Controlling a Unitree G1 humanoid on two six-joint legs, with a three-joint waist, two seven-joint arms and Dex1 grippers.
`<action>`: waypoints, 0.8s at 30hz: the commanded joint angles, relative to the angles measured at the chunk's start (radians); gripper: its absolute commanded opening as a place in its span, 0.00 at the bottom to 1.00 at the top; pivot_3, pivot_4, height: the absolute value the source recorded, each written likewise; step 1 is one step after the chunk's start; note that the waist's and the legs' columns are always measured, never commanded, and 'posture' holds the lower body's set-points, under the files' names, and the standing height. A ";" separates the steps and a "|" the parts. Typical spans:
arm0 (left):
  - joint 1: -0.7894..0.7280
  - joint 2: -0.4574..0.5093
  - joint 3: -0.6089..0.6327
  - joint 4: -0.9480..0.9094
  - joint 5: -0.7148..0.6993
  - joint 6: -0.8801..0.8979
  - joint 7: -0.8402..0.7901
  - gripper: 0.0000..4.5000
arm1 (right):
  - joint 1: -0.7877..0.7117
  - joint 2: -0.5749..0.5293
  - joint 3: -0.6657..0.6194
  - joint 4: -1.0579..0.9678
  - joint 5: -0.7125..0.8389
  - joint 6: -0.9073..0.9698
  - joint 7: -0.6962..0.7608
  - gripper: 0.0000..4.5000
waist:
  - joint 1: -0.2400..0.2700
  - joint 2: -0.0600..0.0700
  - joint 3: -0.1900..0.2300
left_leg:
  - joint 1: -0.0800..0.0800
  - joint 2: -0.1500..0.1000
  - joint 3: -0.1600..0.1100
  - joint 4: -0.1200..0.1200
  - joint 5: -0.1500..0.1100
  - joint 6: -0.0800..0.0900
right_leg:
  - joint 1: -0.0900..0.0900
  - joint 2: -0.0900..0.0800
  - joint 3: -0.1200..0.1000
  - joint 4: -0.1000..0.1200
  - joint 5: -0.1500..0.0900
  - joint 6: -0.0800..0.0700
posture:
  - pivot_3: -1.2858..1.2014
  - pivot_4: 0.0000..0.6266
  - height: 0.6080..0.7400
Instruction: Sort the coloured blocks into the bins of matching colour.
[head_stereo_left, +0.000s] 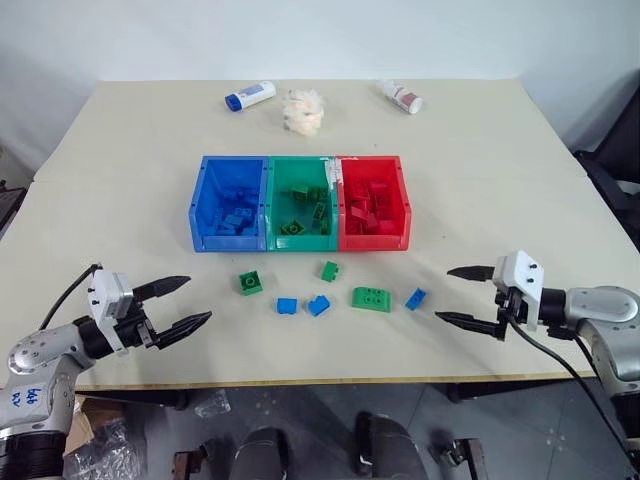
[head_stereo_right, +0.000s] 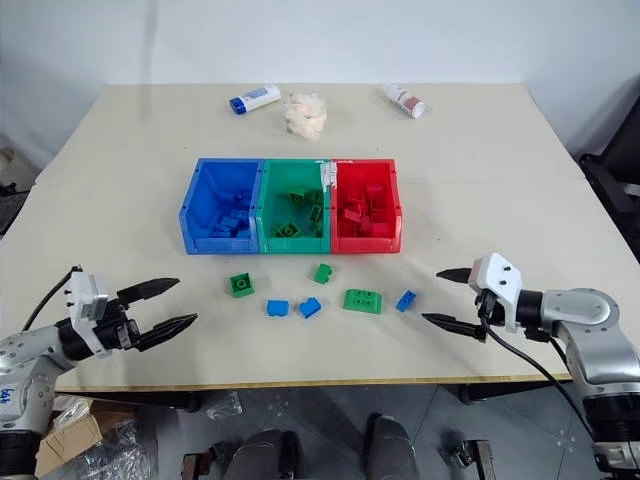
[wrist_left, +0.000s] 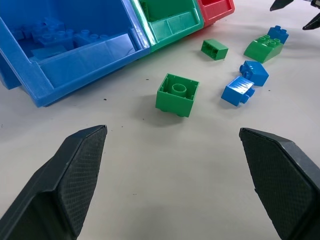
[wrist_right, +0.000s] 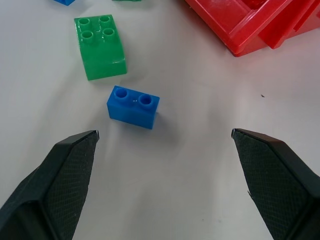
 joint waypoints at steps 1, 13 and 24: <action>-0.008 0.005 -0.003 -0.018 -0.007 0.003 -0.015 1.00 | -0.011 0.015 -0.021 -0.024 0.011 -0.009 -0.016 0.99 | 0.000 0.000 0.000 | 0.000 0.000 0.000 0.000 0.000 0.000 | 0.000 0.000 0.000 0.000 0.000 0.000 | 0.52 0.24 1.00; -0.006 0.022 -0.040 -0.040 0.021 0.065 -0.012 1.00 | 0.175 -0.120 -0.162 -0.062 0.029 0.068 0.017 0.99 | 0.017 0.000 0.000 | 0.000 0.000 0.001 0.001 0.000 0.000 | 0.000 0.000 0.000 0.000 0.000 0.000 | 0.52 0.24 1.00; -0.079 -0.020 -0.049 0.013 0.011 0.008 -0.083 1.00 | 0.063 -0.070 -0.047 -0.182 0.046 0.197 0.001 0.99 | 0.018 -0.001 0.000 | 0.002 0.000 0.001 0.002 0.000 0.000 | 0.000 0.000 0.002 0.003 0.000 -0.001 | 0.52 0.24 1.00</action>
